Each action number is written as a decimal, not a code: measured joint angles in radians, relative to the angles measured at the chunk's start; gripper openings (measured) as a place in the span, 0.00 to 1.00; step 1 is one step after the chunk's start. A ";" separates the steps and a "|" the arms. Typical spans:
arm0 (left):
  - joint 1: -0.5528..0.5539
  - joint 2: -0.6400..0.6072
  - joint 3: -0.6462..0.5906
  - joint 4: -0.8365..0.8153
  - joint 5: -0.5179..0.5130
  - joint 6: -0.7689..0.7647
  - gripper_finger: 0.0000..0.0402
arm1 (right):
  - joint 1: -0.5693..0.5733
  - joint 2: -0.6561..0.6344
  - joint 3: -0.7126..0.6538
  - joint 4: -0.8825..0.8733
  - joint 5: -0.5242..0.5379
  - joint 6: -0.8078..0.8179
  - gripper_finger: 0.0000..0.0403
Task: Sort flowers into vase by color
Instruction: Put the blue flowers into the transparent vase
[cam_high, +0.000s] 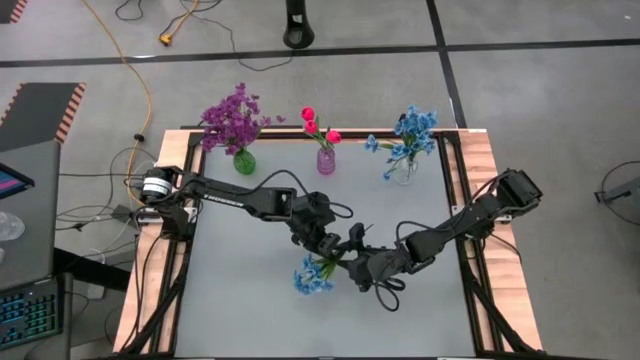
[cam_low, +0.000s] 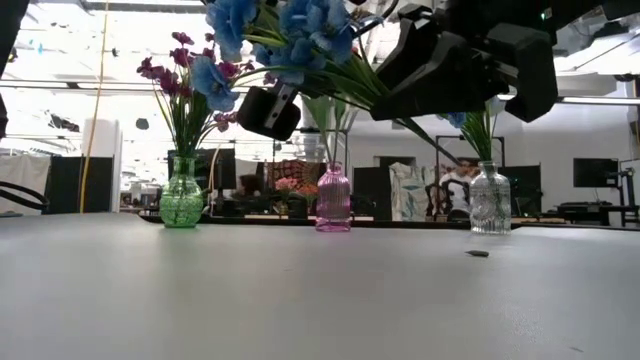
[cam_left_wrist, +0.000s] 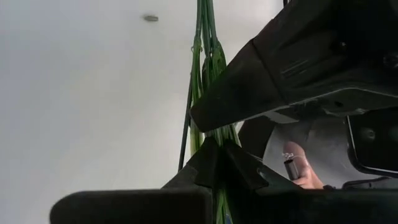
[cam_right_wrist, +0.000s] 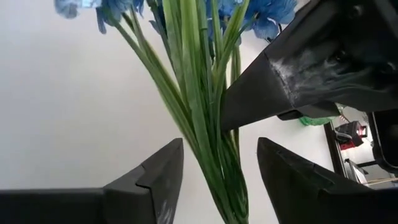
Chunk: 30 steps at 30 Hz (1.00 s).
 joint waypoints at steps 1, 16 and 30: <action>0.000 0.000 0.000 0.000 0.000 0.000 0.00 | 0.000 0.000 0.000 -0.001 0.000 0.000 0.55; 0.000 -0.001 0.000 0.047 -0.015 0.001 0.04 | -0.013 0.000 0.000 -0.010 -0.007 0.000 0.14; 0.011 -0.001 0.000 0.122 0.088 0.113 0.28 | -0.001 0.000 -0.001 0.007 -0.033 0.034 0.11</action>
